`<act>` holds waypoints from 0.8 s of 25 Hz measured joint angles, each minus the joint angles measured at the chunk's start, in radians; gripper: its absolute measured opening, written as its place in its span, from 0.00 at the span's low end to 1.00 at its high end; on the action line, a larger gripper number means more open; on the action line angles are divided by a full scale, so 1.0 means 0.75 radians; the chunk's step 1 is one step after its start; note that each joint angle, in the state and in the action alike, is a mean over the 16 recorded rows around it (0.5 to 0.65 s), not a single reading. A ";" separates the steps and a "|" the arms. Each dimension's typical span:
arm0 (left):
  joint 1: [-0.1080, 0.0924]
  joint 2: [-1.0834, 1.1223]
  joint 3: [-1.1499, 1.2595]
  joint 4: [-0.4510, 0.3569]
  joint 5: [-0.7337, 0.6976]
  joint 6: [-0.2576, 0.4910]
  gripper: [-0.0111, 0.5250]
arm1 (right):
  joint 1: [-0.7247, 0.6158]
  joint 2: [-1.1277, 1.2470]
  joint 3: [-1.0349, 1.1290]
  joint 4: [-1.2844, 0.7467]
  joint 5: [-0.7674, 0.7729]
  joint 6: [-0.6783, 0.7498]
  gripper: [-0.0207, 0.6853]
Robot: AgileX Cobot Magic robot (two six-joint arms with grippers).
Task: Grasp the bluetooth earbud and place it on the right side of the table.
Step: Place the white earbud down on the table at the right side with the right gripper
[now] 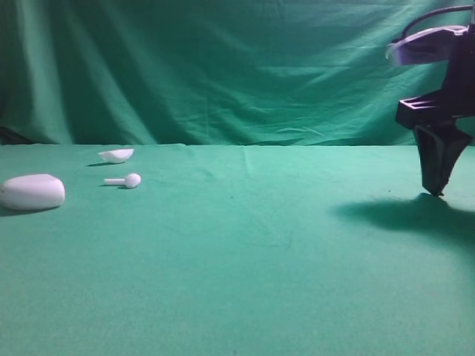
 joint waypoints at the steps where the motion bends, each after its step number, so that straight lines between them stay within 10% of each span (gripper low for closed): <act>1: 0.000 0.000 0.000 0.000 0.000 0.000 0.02 | 0.000 -0.005 -0.008 -0.003 0.012 0.003 0.75; 20: 0.000 0.000 0.000 0.000 0.000 0.000 0.02 | 0.000 -0.054 -0.063 0.067 0.138 0.071 0.75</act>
